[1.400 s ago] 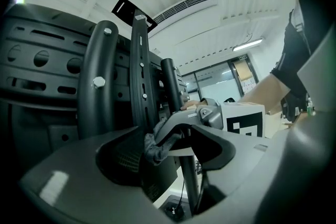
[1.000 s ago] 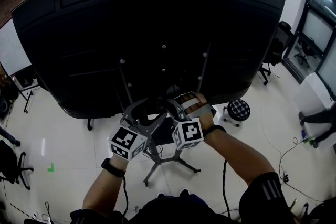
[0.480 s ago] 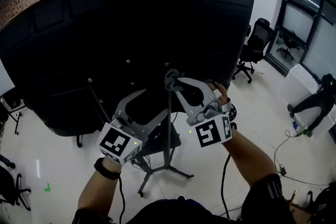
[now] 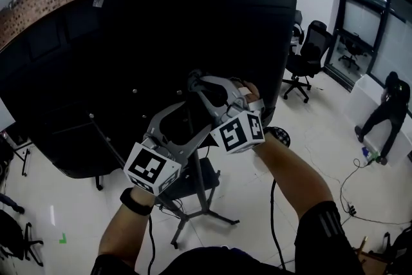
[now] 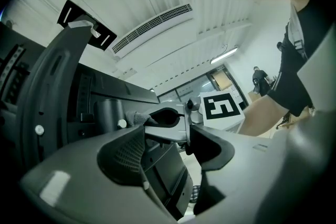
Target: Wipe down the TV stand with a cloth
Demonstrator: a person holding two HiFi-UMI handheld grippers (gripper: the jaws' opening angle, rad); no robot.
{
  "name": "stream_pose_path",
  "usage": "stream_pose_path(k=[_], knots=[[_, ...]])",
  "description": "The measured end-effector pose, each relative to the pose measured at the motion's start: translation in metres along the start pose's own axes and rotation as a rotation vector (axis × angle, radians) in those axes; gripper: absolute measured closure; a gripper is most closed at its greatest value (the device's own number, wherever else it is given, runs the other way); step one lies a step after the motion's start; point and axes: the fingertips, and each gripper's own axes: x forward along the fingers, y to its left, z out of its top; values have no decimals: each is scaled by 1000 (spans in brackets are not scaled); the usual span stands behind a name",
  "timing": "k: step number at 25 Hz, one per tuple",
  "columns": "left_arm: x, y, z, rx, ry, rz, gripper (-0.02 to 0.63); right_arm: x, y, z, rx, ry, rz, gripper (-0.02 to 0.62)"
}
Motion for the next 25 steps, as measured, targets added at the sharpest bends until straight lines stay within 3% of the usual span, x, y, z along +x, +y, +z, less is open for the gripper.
stream_pose_path(k=[9, 21, 25], knots=[[12, -1, -2, 11, 22, 24, 318, -14, -22, -37, 1, 28, -51, 572], [40, -21, -12, 1, 27, -8, 318, -60, -76, -112, 57, 172, -178, 574], [37, -23, -13, 3, 26, 0, 318, -64, -66, -88, 70, 96, -150, 572]])
